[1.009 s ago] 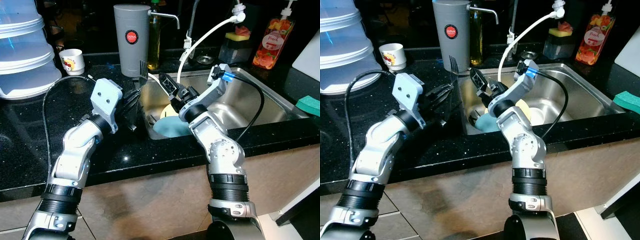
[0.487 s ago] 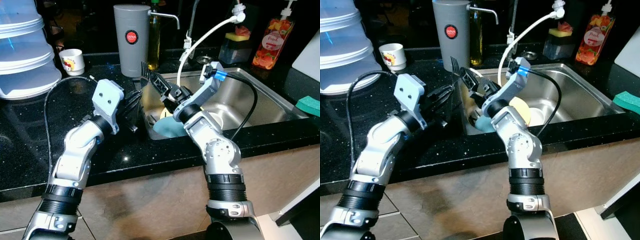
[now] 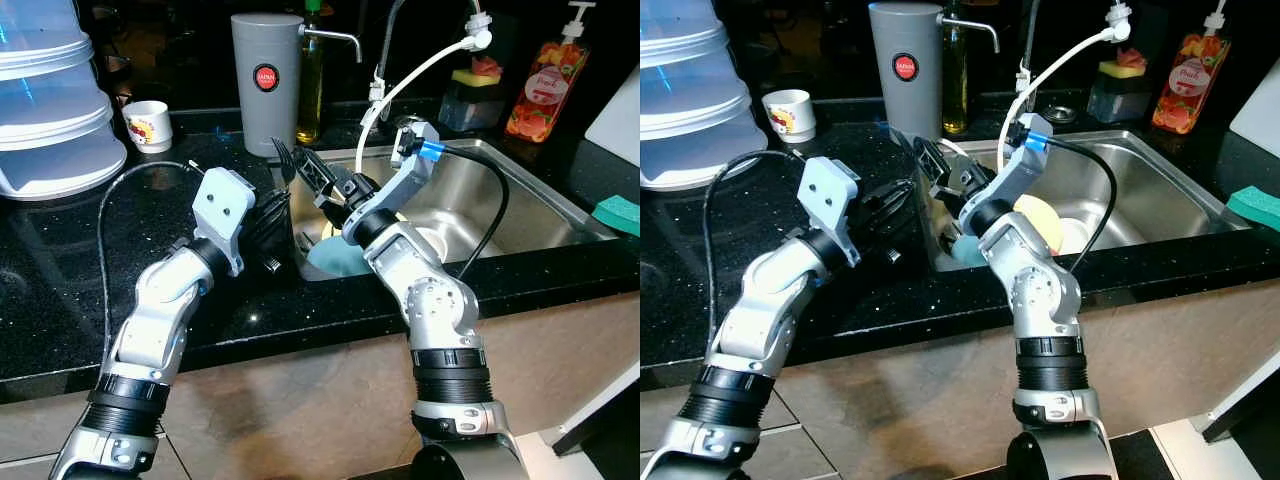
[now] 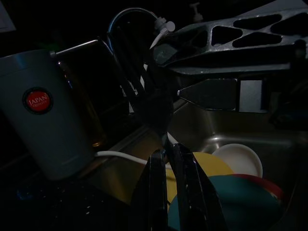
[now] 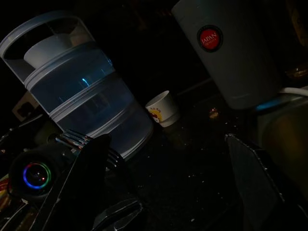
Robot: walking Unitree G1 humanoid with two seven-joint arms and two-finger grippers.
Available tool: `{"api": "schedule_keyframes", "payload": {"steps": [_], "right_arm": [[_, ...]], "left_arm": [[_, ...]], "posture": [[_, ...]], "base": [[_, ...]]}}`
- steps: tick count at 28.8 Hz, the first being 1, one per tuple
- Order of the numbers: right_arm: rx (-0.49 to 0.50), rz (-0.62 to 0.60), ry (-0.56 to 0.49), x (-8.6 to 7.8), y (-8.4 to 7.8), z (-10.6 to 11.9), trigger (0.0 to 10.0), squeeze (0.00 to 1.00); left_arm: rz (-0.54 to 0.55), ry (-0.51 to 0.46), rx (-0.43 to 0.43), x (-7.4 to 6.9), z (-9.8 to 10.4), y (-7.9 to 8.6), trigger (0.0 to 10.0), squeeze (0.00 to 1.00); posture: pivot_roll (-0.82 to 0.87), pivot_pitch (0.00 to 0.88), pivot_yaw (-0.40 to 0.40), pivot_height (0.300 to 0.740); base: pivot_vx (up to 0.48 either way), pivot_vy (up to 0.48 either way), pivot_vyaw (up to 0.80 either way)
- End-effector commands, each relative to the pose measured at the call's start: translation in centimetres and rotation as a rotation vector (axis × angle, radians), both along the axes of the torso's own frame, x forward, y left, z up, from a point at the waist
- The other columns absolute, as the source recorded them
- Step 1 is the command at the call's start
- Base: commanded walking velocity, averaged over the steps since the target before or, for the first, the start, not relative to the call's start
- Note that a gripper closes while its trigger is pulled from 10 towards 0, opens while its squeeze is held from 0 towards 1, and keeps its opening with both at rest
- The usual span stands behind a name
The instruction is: Kitchen organization
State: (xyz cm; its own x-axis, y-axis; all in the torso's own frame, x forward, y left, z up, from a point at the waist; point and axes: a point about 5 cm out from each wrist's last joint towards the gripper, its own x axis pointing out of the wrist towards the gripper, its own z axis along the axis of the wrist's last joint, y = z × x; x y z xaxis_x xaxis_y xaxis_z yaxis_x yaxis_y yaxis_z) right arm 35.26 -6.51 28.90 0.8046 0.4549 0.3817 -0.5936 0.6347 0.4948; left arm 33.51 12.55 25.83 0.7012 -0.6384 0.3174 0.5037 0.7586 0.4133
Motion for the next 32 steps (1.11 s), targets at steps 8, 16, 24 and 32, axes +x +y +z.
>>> {"api": "schedule_keyframes", "payload": {"steps": [8, 16, 24, 32], "right_arm": [[-0.021, 0.054, -0.101, -1.0, 0.5, 0.9, 10.0, 0.0], [-0.065, 0.001, -0.171, -1.1, 0.2, 1.4, 10.0, 0.0], [-0.199, -0.023, -0.299, -1.6, 0.5, 2.0, 10.0, 0.0], [-0.445, -0.112, -0.339, -1.1, 0.7, 0.4, 10.0, 0.0]], "left_arm": [[0.0, 0.008, 0.01, 0.3, 0.2, 0.7, 0.0, 0.0], [-0.002, 0.011, 0.014, 0.4, 0.3, 0.7, 0.0, 0.0], [-0.007, 0.016, 0.021, 0.3, 0.2, 0.7, 0.0, 0.0], [-0.027, 0.005, 0.026, 0.2, 0.4, 0.4, 0.0, 0.0]], "posture": [[0.04, 0.071, 0.012, 0.74], [0.04, 0.069, 0.013, 0.74], [0.04, 0.069, 0.014, 0.74], [0.04, 0.069, 0.014, 0.74]], "base": [[0.0, 0.0, 0.0], [0.0, 0.0, 0.0], [0.0, 0.0, 0.0], [0.0, 0.0, 0.0]]}}
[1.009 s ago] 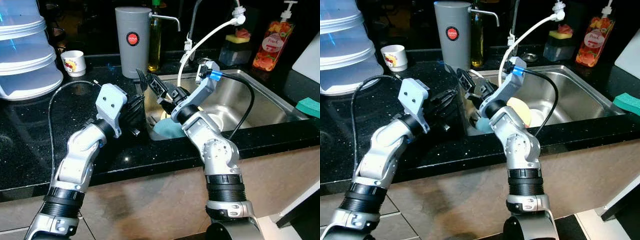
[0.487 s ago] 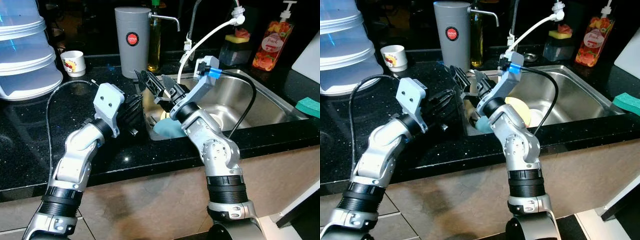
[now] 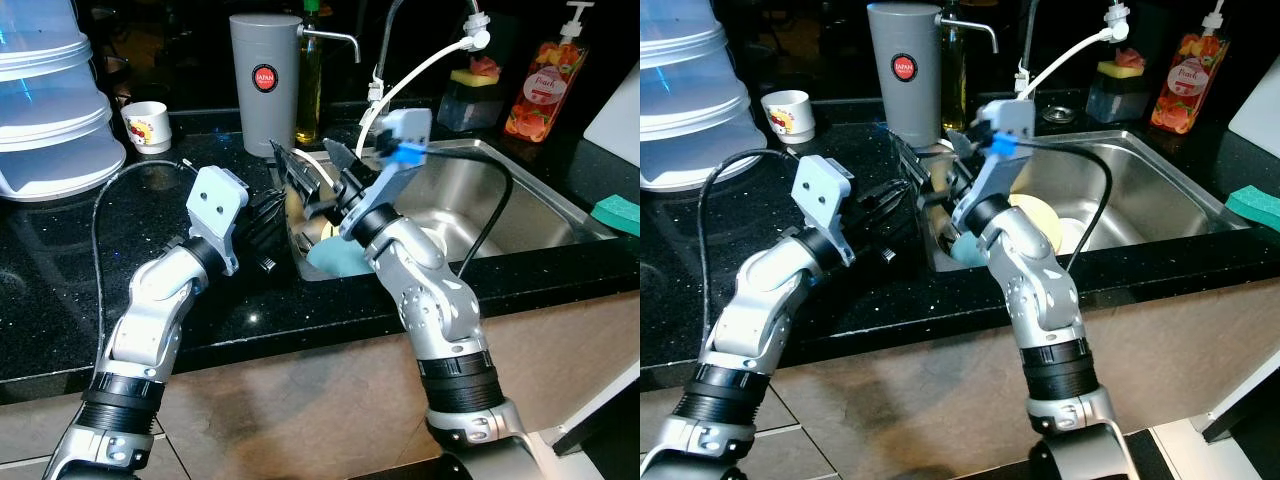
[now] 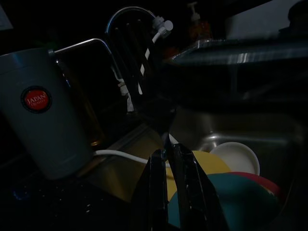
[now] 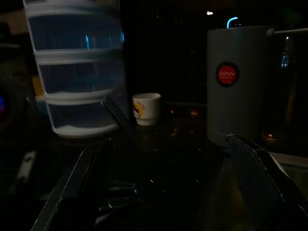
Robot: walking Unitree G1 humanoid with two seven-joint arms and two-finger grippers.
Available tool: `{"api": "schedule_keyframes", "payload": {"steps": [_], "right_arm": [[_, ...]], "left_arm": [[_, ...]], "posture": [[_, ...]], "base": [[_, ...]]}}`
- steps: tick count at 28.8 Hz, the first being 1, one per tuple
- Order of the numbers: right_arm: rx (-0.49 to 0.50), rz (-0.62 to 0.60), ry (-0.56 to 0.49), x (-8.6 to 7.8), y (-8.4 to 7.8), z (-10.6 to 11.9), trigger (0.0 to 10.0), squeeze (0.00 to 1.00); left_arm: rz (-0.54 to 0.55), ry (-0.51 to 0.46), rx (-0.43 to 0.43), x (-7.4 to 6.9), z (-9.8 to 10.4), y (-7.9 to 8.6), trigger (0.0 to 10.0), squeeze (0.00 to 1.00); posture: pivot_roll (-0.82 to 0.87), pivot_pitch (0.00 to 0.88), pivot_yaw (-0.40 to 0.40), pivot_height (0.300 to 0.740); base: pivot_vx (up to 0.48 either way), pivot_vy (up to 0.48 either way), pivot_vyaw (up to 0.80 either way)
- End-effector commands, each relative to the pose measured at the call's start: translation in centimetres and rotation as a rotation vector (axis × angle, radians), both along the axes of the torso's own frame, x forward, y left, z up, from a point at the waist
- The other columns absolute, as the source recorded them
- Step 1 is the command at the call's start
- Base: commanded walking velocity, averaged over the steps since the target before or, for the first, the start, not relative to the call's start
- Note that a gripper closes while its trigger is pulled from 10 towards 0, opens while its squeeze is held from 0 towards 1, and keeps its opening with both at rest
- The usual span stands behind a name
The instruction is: Kitchen organization
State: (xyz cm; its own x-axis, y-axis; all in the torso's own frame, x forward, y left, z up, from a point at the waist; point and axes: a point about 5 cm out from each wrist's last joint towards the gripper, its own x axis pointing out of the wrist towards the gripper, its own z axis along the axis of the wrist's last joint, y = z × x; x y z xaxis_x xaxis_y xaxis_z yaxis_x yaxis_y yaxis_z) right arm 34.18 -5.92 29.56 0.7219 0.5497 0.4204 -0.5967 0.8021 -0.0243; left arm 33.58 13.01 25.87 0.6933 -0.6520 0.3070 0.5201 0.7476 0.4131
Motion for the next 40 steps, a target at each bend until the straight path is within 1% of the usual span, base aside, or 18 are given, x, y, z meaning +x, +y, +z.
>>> {"api": "schedule_keyframes", "payload": {"steps": [1, 5, 8, 10, 13, 15, 16, 17, 18, 19, 29, 34, 35, 36, 37, 38, 39, 40], "right_arm": [[-0.023, -0.013, -0.011, 0.0, 0.1, -0.4, 10.0, 0.0], [-0.018, -0.019, -0.002, 0.2, 0.0, -0.7, 10.0, 0.0], [0.018, -0.009, 0.03, 0.3, 0.0, -1.0, 10.0, 0.0], [0.078, 0.022, 0.094, 0.5, 0.1, -1.5, 10.0, 0.0], [0.098, 0.042, 0.139, 0.6, 0.2, -2.0, 10.0, 0.0], [0.117, 0.058, 0.216, 0.9, 0.3, -3.0, 10.0, 0.0], [0.128, 0.055, 0.239, 1.0, 0.2, -3.2, 7.1, 0.0], [0.136, 0.051, 0.251, 1.1, 0.1, -3.3, 1.9, 0.0], [0.142, 0.049, 0.256, 1.2, 0.1, -3.4, 1.9, 0.0], [0.146, 0.052, 0.257, 1.2, 0.0, -3.3, 0.0, 0.0], [0.163, 0.055, 0.259, 1.4, -0.2, -3.1, 0.0, 0.0], [0.184, 0.027, 0.256, 1.6, -0.6, -2.9, 0.0, 0.0], [0.188, 0.015, 0.253, 1.7, -0.8, -2.9, 0.0, 0.0], [0.188, 0.015, 0.253, 1.7, -0.8, -2.9, 0.0, 0.0], [0.19, 0.009, 0.252, 1.7, -0.9, -2.8, 0.0, 0.0], [0.19, 0.009, 0.252, 1.7, -0.9, -2.8, 0.0, 0.0], [0.191, 0.004, 0.251, 1.7, -1.0, -2.8, 0.0, 0.0], [0.191, 0.004, 0.251, 1.7, -1.0, -2.8, 0.0, 0.0]], "left_arm": [[-0.014, -0.006, 0.02, 0.1, 0.4, -0.1, 0.0, 0.0], [-0.024, -0.01, 0.028, 0.0, 0.4, -0.3, 0.0, 0.0], [-0.035, -0.012, 0.043, -0.1, 0.3, -0.4, 0.0, 0.0], [-0.051, -0.015, 0.06, -0.2, 0.2, -0.7, 0.0, 0.0], [-0.059, -0.015, 0.068, -0.3, 0.2, -0.8, 0.0, 0.0], [-0.067, -0.015, 0.079, -0.4, 0.1, -1.0, 0.0, 0.0], [-0.068, -0.015, 0.081, -0.4, 0.1, -0.9, 0.0, 0.0], [-0.067, -0.015, 0.082, -0.5, 0.1, -0.9, 0.0, 0.0], [-0.067, -0.016, 0.084, -0.5, 0.1, -0.9, 0.0, 0.0], [-0.066, -0.016, 0.084, -0.5, 0.1, -0.9, 0.0, 0.0], [-0.067, -0.019, 0.095, -0.4, 0.1, -0.8, 0.0, 0.0], [-0.064, -0.022, 0.099, -0.3, 0.2, -0.8, 0.0, 0.0], [-0.066, -0.019, 0.095, -0.3, 0.2, -0.8, 5.1, 0.15], [-0.066, -0.019, 0.095, -0.3, 0.2, -0.8, 5.1, 0.15], [-0.061, -0.019, 0.092, -0.3, 0.2, -0.8, 8.7, 0.71], [-0.061, -0.019, 0.092, -0.3, 0.2, -0.8, 8.7, 0.71], [-0.058, -0.019, 0.092, -0.2, 0.3, -0.8, 8.5, 1.0], [-0.058, -0.019, 0.092, -0.2, 0.3, -0.8, 8.5, 1.0]], "posture": [[0.04, 0.069, 0.014, 0.74], [0.04, 0.069, 0.014, 0.74], [0.05, 0.069, 0.013, 0.74], [0.05, 0.067, 0.011, 0.74], [0.05, 0.066, 0.009, 0.74], [0.06, 0.062, 0.004, 0.74], [0.06, 0.062, 0.004, 0.74], [0.06, 0.058, 0.002, 0.74], [0.06, 0.058, 0.002, 0.74], [0.06, 0.058, 0.002, 0.74], [0.05, 0.052, 0.001, 0.74], [0.05, 0.051, 0.003, 0.74], [0.05, 0.051, 0.003, 0.74], [0.05, 0.051, 0.003, 0.74], [0.06, 0.054, 0.002, 0.74], [0.06, 0.054, 0.002, 0.74], [0.06, 0.054, 0.002, 0.74], [0.06, 0.054, 0.002, 0.74]], "base": [[0.0, 0.0, 0.0], [0.0, 0.0, 0.0], [0.0, 0.0, 0.0], [0.0, 0.0, 0.0], [0.0, 0.0, 0.0], [0.0, 0.0, 0.0], [0.0, 0.0, 0.0], [0.0, 0.0, 0.0], [0.0, 0.0, 0.0], [0.0, 0.0, 0.0], [0.0, 0.0, 0.0], [0.0, 0.0, 0.0], [0.0, 0.0, 0.0], [0.0, 0.0, 0.0], [0.0, 0.0, 0.0], [0.0, 0.0, 0.0], [0.0, 0.0, 0.0], [0.0, 0.0, 0.0]]}}
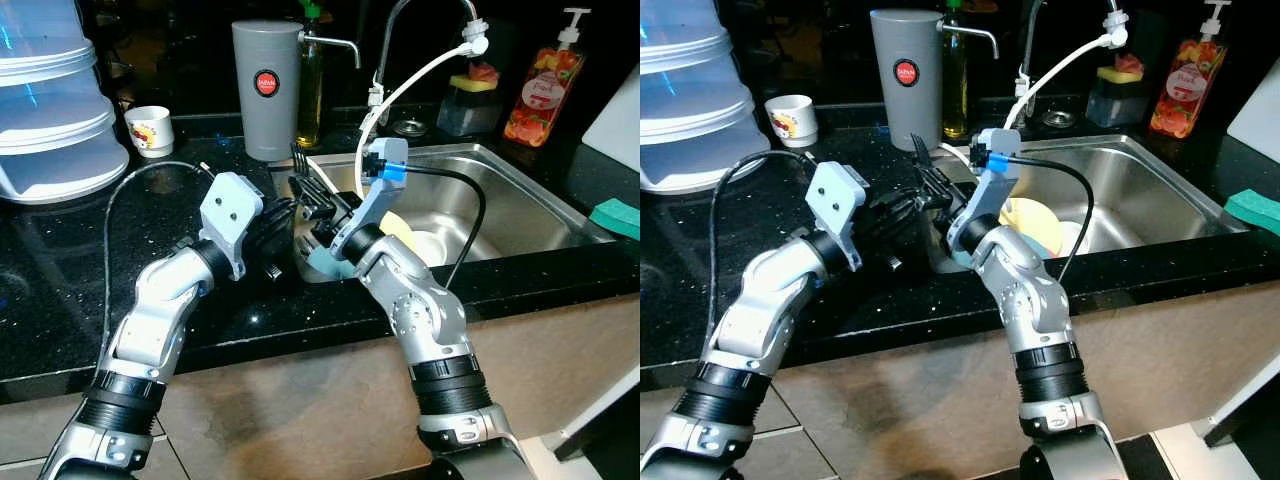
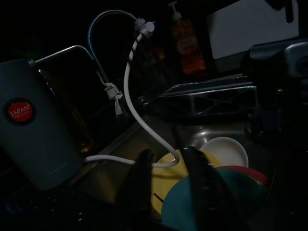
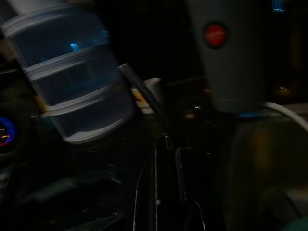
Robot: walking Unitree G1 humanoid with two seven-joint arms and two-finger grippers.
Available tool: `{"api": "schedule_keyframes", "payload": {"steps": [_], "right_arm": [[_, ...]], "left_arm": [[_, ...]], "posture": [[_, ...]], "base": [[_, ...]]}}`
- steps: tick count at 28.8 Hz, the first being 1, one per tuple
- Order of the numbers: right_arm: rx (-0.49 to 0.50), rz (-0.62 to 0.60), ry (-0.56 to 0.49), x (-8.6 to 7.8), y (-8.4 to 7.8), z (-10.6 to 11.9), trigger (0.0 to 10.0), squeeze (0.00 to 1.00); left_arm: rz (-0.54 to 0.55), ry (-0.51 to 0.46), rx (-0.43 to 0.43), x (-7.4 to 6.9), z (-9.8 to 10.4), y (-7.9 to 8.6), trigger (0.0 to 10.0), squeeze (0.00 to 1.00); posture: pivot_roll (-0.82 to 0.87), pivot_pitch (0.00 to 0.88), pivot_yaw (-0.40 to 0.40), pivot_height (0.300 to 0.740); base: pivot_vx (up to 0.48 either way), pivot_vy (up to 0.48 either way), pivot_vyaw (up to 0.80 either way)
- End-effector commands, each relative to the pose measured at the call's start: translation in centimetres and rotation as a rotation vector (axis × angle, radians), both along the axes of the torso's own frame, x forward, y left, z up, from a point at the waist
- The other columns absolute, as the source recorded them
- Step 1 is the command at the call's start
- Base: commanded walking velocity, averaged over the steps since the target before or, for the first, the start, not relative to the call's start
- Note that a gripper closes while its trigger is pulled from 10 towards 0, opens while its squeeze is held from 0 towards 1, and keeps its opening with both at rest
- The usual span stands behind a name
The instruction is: Kitchen organization
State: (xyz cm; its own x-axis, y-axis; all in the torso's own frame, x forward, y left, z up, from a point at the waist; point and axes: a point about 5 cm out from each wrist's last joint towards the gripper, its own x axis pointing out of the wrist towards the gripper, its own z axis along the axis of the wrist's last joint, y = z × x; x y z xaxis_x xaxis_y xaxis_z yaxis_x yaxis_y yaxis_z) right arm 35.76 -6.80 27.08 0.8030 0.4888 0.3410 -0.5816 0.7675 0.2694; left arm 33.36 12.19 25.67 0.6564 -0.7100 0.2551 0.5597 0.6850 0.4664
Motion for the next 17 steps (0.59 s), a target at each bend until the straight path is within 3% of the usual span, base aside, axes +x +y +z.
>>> {"api": "schedule_keyframes", "payload": {"steps": [1, 5, 9, 11, 15, 17], "right_arm": [[-0.005, -0.016, 0.016, 0.2, -0.2, -0.4, 0.0, 0.0], [-0.001, -0.029, 0.013, 0.3, -0.4, -0.3, 0.0, 0.0], [0.003, -0.042, 0.012, 0.4, -0.6, -0.3, 0.0, 0.0], [0.011, -0.079, 0.004, 0.7, -1.1, -0.5, 0.0, 0.0], [0.02, -0.125, 0.004, 1.5, -1.8, -1.2, 0.0, 0.0], [0.006, -0.174, 0.002, 2.3, -2.1, -1.9, 0.0, 0.0]], "left_arm": [[-0.002, -0.019, 0.016, 0.0, 0.5, 0.1, 8.8, 1.0], [0.01, -0.027, 0.017, 0.1, 0.6, 0.1, 10.0, 1.0], [0.045, -0.042, 0.023, 0.3, 0.7, 0.3, 10.0, 1.0], [0.082, -0.045, 0.024, 0.6, 0.7, 0.6, 10.0, 0.0], [0.093, -0.021, 0.02, 0.7, 0.5, 0.7, 10.0, 0.0], [0.109, 0.075, 0.048, 1.1, -0.8, 0.7, 10.0, 0.0]], "posture": [[0.06, 0.056, 0.002, 0.74], [0.06, 0.056, 0.002, 0.74], [0.06, 0.056, 0.002, 0.74], [0.06, 0.057, 0.003, 0.74], [0.06, 0.059, 0.005, 0.74], [0.06, 0.069, 0.009, 0.74]], "base": [[0.0, 0.0, 0.0], [0.0, 0.0, 0.0], [0.0, 0.0, 0.0], [0.0, 0.0, 0.0], [0.0, 0.0, 0.0], [0.0, 0.0, 0.0]]}}
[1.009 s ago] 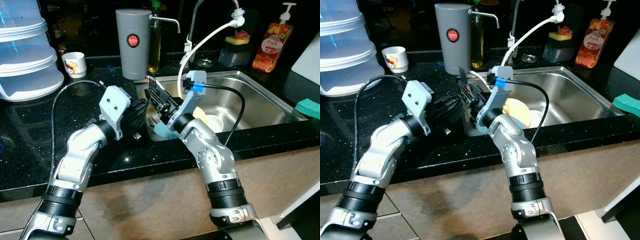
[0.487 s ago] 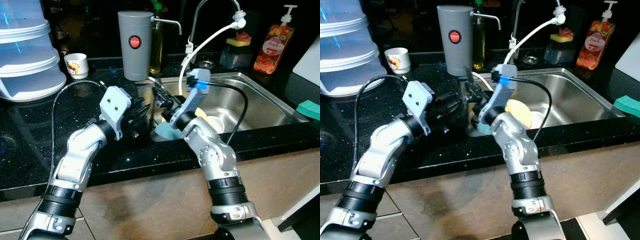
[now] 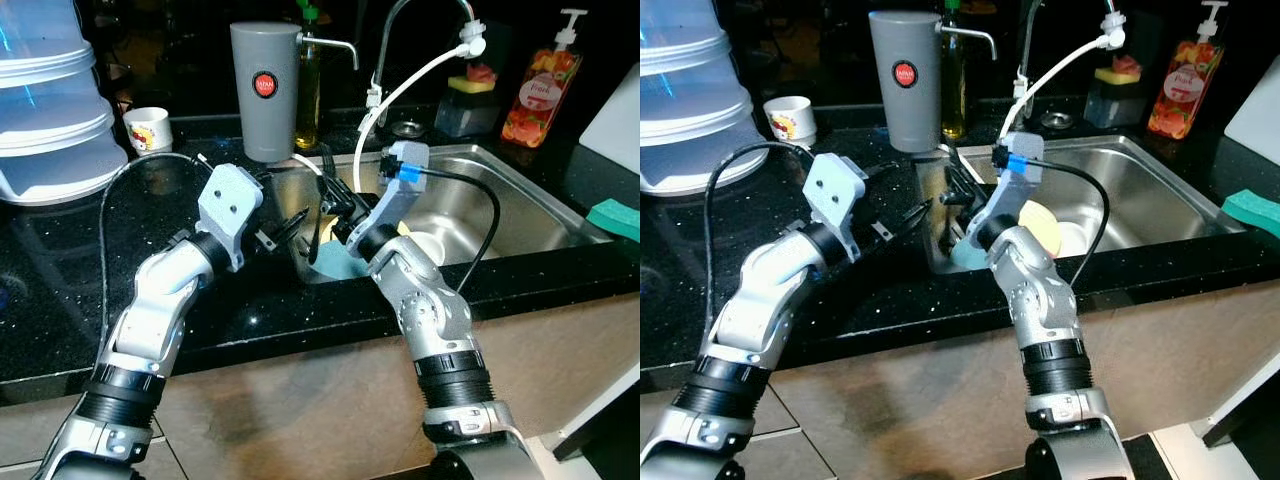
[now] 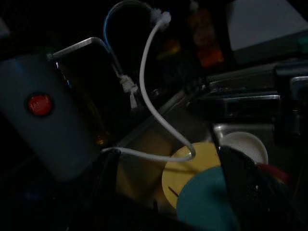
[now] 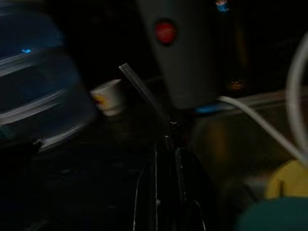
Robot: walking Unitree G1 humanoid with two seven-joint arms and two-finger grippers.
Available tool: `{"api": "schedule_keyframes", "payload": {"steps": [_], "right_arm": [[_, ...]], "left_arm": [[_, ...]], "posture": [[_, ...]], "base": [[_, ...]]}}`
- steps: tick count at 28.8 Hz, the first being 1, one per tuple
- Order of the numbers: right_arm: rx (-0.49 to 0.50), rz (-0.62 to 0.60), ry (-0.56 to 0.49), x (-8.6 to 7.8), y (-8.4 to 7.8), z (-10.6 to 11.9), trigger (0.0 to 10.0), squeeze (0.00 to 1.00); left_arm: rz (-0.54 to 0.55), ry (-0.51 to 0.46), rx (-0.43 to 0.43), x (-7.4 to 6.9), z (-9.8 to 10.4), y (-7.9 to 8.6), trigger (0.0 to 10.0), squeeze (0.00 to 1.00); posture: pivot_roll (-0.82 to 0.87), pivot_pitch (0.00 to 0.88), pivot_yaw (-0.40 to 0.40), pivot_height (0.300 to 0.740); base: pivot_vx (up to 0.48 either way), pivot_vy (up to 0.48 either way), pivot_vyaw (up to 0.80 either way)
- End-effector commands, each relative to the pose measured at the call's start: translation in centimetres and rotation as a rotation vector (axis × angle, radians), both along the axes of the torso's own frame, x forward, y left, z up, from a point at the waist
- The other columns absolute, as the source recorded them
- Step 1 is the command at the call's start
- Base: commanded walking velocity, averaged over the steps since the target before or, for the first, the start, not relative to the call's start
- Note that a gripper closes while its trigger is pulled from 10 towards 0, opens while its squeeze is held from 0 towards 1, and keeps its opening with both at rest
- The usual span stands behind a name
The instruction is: Kitchen organization
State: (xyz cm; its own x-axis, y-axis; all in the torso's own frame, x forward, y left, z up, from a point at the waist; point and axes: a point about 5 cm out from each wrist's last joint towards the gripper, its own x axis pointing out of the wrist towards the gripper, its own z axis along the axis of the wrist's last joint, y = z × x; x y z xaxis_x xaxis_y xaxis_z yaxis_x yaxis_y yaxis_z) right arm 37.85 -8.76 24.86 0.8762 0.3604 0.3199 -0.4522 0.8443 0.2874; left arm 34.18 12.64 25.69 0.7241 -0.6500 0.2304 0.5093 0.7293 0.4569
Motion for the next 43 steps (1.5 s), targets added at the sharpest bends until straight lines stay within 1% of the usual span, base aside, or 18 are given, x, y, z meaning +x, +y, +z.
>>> {"api": "schedule_keyframes", "payload": {"steps": [1, 2, 4, 5, 7, 9, 11, 15, 18, 29, 30, 32, 33, 35, 36, 37, 38, 43], "right_arm": [[-0.009, -0.041, -0.026, 0.5, -0.2, 0.1, 0.0, 0.0], [-0.021, -0.057, -0.031, 0.9, -0.2, -0.1, 1.1, 0.0], [-0.028, -0.065, -0.034, 1.0, -0.1, -0.1, 1.1, 0.0], [-0.038, -0.078, -0.039, 1.2, -0.1, -0.2, 3.5, 0.0], [-0.042, -0.086, -0.04, 1.4, -0.1, -0.4, 3.7, 0.0], [-0.013, -0.092, -0.009, 1.8, 0.2, -0.9, 4.7, 0.0], [-0.013, -0.08, 0.012, 2.0, 0.7, -1.4, 7.6, 0.0], [-0.043, -0.051, 0.038, 2.3, 1.8, -2.2, 9.3, 0.0], [-0.039, -0.046, 0.056, 2.3, 2.0, -2.6, 10.0, 0.0], [-0.055, -0.099, 0.072, 2.5, 1.1, -3.3, 10.0, 0.0], [-0.055, -0.116, 0.078, 2.6, 0.6, -3.4, 10.0, 0.59], [-0.054, -0.128, 0.081, 2.7, 0.4, -3.4, 10.0, 0.59], [-0.054, -0.133, 0.083, 2.8, 0.2, -3.4, 10.0, 1.0], [-0.06, -0.145, 0.08, 2.8, 0.0, -3.4, 10.0, 1.0], [-0.065, -0.157, 0.077, 2.9, -0.2, -3.3, 10.0, 0.84], [-0.066, -0.169, 0.071, 2.9, -0.3, -3.1, 10.0, 0.84], [-0.062, -0.183, 0.065, 3.0, -0.6, -2.7, 10.0, 0.0], [-0.008, -0.227, 0.042, 3.3, -1.9, -1.6, 10.0, 0.0]], "left_arm": [[0.029, 0.097, 0.042, 0.4, -1.4, 0.3, 10.0, 0.0], [0.039, 0.179, 0.009, 0.5, -2.2, 0.5, 10.0, 0.0], [0.042, 0.231, -0.017, 0.5, -2.6, 0.6, 10.0, 0.0], [0.055, 0.294, -0.052, 0.5, -3.1, 0.8, 10.0, 0.0], [0.048, 0.336, -0.064, 0.4, -3.6, 0.8, 10.0, 0.0], [0.017, 0.41, -0.091, -0.1, -4.4, 0.6, 10.0, 0.0], [-0.012, 0.436, -0.079, -0.4, -5.0, 0.3, 10.0, 0.0], [-0.025, 0.46, -0.017, -0.6, -5.7, -0.1, 10.0, 0.0], [-0.04, 0.467, 0.006, -0.5, -5.7, -0.4, 10.0, 0.0], [-0.075, 0.477, 0.029, 0.2, -4.7, -1.3, 10.0, 0.0], [-0.075, 0.478, 0.039, 0.4, -4.6, -1.2, 10.0, 0.0], [-0.074, 0.479, 0.045, 0.5, -4.5, -1.2, 10.0, 0.0], [-0.073, 0.479, 0.051, 0.6, -4.4, -1.2, 10.0, 0.0], [-0.071, 0.48, 0.054, 0.7, -4.3, -1.2, 10.0, 0.0], [-0.068, 0.479, 0.055, 0.8, -4.3, -1.1, 10.0, 0.0], [-0.064, 0.479, 0.055, 0.8, -4.2, -1.0, 10.0, 0.0], [-0.056, 0.475, 0.052, 0.9, -4.1, -0.9, 10.0, 0.0], [-0.017, 0.43, 0.011, 1.2, -3.3, -0.5, 10.0, 0.0]], "posture": [[0.06, 0.08, 0.012, 0.74], [0.06, 0.084, 0.012, 0.74], [0.06, 0.084, 0.012, 0.74], [0.07, 0.096, 0.008, 0.74], [0.08, 0.109, 0.002, 0.74], [0.08, 0.121, -0.001, 0.74], [0.08, 0.144, -0.003, 0.74], [0.09, 0.169, -0.003, 0.74], [0.09, 0.174, -0.001, 0.74], [0.09, 0.159, 0.021, 0.74], [0.09, 0.15, 0.028, 0.74], [0.09, 0.15, 0.028, 0.74], [0.08, 0.147, 0.03, 0.74], [0.08, 0.142, 0.032, 0.74], [0.08, 0.135, 0.035, 0.74], [0.08, 0.135, 0.035, 0.74], [0.08, 0.13, 0.038, 0.74], [0.07, 0.113, 0.036, 0.74]], "base": [[0.0, 0.0, 0.0], [0.0, 0.0, 0.0], [0.0, 0.0, 0.0], [0.0, 0.0, 0.0], [0.0, 0.0, 0.0], [0.0, 0.0, 0.0], [0.0, 0.0, 0.0], [0.0, 0.0, 0.0], [0.0, 0.0, 0.0], [0.0, 0.0, 0.0], [0.0, 0.0, 0.0], [0.0, 0.0, 0.0], [0.0, 0.0, 0.0], [0.0, 0.0, 0.0], [0.0, 0.0, 0.0], [0.0, 0.0, 0.0], [0.0, 0.0, 0.0], [0.0, 0.0, 0.0]]}}
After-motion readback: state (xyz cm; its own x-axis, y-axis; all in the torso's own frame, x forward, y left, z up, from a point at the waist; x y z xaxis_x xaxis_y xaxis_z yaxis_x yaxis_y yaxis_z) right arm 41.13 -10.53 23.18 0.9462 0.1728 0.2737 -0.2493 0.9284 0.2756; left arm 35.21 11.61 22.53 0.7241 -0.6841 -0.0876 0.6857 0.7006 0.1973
